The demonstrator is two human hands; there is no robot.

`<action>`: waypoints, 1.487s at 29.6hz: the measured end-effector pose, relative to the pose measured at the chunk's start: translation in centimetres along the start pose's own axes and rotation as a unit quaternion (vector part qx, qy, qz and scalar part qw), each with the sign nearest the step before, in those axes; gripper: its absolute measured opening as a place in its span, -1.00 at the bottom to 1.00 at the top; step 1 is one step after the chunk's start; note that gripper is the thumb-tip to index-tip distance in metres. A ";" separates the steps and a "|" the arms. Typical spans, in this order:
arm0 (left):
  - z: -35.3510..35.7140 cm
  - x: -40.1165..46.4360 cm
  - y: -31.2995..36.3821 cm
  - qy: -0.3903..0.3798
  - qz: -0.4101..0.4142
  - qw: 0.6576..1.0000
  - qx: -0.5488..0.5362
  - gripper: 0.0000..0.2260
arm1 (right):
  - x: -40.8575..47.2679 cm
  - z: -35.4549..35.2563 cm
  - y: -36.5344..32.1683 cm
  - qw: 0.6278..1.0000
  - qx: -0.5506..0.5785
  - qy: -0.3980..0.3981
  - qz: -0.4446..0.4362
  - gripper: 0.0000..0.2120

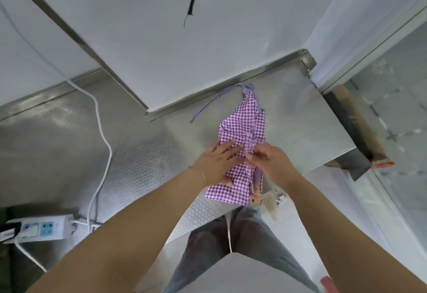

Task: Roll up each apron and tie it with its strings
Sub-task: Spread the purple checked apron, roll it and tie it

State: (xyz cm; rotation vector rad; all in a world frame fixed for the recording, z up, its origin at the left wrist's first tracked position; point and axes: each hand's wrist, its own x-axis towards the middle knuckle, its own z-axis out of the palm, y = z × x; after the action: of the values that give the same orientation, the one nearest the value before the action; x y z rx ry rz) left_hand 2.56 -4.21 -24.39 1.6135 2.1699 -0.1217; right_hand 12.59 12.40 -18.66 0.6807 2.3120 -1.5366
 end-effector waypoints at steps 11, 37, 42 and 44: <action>3.4 -2.7 5.2 0.194 -0.037 0.976 -0.087 -0.40 | 5.1 3.0 1.0 0.978 -0.206 0.032 -0.006 -0.80; 3.8 -1.6 1.6 0.127 0.094 0.984 -0.077 -0.43 | -3.5 4.2 13.1 0.865 -0.384 -0.005 -0.323 -0.42; 2.0 -1.9 1.4 0.016 0.077 0.996 -0.050 -0.05 | -3.9 3.8 11.8 0.902 -0.295 0.042 -0.312 -0.56; 2.3 -1.9 1.7 0.093 0.120 0.988 -0.032 -0.07 | -4.2 4.6 11.4 0.891 -0.311 0.081 -0.319 -0.56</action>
State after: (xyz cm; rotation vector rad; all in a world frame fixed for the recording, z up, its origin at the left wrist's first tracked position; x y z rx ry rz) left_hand 5.22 -6.11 -25.41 1.8982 2.0674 0.1751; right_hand 22.07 10.87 -27.41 -0.1492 3.1062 -0.8080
